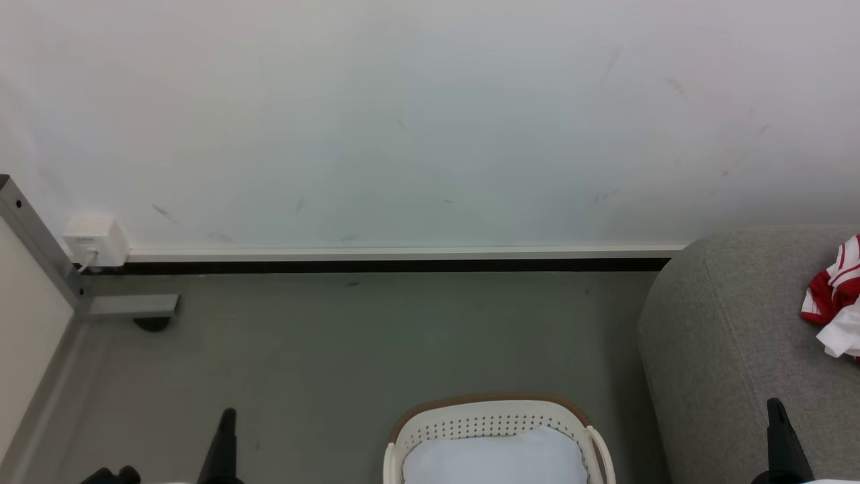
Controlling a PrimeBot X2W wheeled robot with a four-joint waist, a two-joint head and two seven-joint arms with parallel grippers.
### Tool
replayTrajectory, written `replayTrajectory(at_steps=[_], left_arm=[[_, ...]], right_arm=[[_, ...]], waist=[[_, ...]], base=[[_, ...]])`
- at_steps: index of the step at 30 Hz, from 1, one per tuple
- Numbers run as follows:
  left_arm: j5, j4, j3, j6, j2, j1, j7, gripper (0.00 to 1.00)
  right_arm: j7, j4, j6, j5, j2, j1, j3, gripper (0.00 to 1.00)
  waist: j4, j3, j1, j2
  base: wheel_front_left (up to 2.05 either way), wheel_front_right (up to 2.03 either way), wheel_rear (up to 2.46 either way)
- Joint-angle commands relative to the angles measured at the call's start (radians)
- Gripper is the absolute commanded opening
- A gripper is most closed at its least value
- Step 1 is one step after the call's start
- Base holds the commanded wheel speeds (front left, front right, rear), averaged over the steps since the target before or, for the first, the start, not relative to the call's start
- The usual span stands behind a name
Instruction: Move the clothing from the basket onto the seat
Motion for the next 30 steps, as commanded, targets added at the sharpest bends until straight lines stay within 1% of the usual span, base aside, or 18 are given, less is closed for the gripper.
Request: replayTrajectory(at_steps=[1, 30], left_arm=[[-0.040, -0.011, 0.009, -0.008, 0.006, -0.026, 0.011, 0.00], [-0.320, -0.008, 0.042, -0.020, 0.008, -0.068, 0.087, 0.00]], right_arm=[[0.010, -0.013, -0.001, 0.047, -0.011, -0.023, -0.003, 0.00], [0.086, -0.016, -0.001, 0.357, -0.015, -0.062, -0.006, 0.00]], waist=[[-0.001, 0.001, 0.0000, 0.0000], [-0.016, 0.014, 0.0000, 0.0000]], base=[[0.00, 0.00, 0.00], [0.00, 0.00, 0.00]])
